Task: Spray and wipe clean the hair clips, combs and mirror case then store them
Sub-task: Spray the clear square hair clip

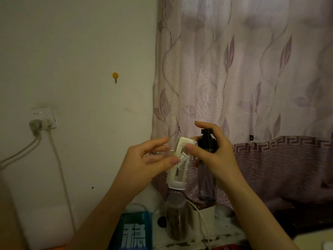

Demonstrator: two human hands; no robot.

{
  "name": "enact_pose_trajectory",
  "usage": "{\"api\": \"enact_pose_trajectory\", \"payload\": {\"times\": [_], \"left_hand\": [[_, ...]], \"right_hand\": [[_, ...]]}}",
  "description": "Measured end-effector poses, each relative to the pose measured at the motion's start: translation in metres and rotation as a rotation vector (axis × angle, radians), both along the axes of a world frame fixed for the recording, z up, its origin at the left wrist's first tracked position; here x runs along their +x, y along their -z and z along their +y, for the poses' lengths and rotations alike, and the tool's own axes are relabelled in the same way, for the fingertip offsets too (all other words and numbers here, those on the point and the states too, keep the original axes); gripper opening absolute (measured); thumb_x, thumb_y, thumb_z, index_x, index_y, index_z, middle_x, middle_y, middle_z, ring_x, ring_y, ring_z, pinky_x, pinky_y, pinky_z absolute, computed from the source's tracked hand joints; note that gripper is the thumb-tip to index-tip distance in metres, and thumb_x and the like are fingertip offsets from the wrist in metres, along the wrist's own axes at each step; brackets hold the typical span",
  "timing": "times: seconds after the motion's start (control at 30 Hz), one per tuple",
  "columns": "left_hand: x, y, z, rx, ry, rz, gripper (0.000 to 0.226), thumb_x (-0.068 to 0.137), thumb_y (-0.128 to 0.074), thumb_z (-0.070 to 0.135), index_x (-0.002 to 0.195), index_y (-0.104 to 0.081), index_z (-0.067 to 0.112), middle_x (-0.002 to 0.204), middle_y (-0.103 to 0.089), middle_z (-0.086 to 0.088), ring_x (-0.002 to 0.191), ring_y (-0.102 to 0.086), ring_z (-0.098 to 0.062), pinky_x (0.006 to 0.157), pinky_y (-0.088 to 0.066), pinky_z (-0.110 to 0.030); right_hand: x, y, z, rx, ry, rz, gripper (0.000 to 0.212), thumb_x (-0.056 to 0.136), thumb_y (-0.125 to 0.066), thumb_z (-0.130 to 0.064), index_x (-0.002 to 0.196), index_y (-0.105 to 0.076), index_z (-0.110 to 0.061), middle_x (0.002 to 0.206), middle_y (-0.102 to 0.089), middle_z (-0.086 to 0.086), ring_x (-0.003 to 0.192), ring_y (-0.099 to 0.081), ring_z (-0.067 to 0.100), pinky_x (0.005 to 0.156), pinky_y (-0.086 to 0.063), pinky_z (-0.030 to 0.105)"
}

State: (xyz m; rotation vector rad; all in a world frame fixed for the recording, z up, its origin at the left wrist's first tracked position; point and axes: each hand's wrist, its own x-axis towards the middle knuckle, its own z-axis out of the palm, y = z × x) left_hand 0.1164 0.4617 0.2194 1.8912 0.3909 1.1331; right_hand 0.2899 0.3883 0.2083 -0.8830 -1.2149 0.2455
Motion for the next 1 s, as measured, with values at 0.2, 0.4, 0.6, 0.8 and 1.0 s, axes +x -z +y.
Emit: {"api": "enact_pose_trajectory", "payload": {"times": [0.2,0.4,0.6,0.8,1.0], "left_hand": [[0.0,0.002,0.002,-0.019,0.03,0.028,0.059,0.049,-0.078,0.037,0.106,-0.063,0.04,0.095,-0.071,0.022,0.085,-0.07,-0.003,0.062,-0.05,-0.008],[0.001,0.006,0.003,-0.04,0.088,0.043,0.054,0.053,-0.077,0.027,0.106,-0.065,0.029,0.094,-0.071,0.024,0.085,-0.071,-0.004,0.063,-0.051,-0.01],[0.002,0.012,0.008,-0.028,0.102,0.007,0.045,0.059,-0.074,0.021,0.103,-0.068,0.024,0.095,-0.074,0.015,0.086,-0.071,-0.006,0.064,-0.053,-0.012],[0.005,0.018,0.013,-0.002,0.115,-0.02,0.04,0.064,-0.073,0.02,0.104,-0.072,0.021,0.1,-0.074,0.006,0.093,-0.071,-0.012,0.073,-0.054,-0.016],[0.002,0.022,0.019,-0.049,0.094,-0.077,0.04,0.066,-0.07,0.021,0.106,-0.072,0.019,0.102,-0.074,0.007,0.094,-0.07,-0.011,0.071,-0.055,-0.018]], "right_hand": [[0.001,0.003,0.0,-0.011,0.017,-0.01,0.056,0.061,-0.079,-0.031,0.114,-0.06,-0.032,0.092,-0.064,0.01,0.075,-0.065,0.019,0.064,-0.056,0.03],[0.001,0.006,0.002,0.006,0.019,-0.006,0.055,0.061,-0.079,-0.03,0.112,-0.059,-0.034,0.09,-0.066,0.009,0.078,-0.067,0.022,0.062,-0.056,0.026],[0.001,0.009,0.003,0.009,0.041,-0.032,0.056,0.062,-0.079,-0.03,0.114,-0.058,-0.034,0.087,-0.066,-0.001,0.079,-0.067,0.018,0.064,-0.057,0.026],[0.0,0.01,0.007,0.017,0.06,-0.039,0.057,0.063,-0.078,-0.027,0.116,-0.057,-0.029,0.084,-0.065,-0.004,0.078,-0.066,0.011,0.067,-0.057,0.025],[0.0,0.015,0.005,0.036,0.0,0.005,0.062,0.069,-0.073,-0.031,0.125,-0.048,-0.038,0.096,-0.067,0.004,0.083,-0.068,0.021,0.065,-0.055,0.026]]}}
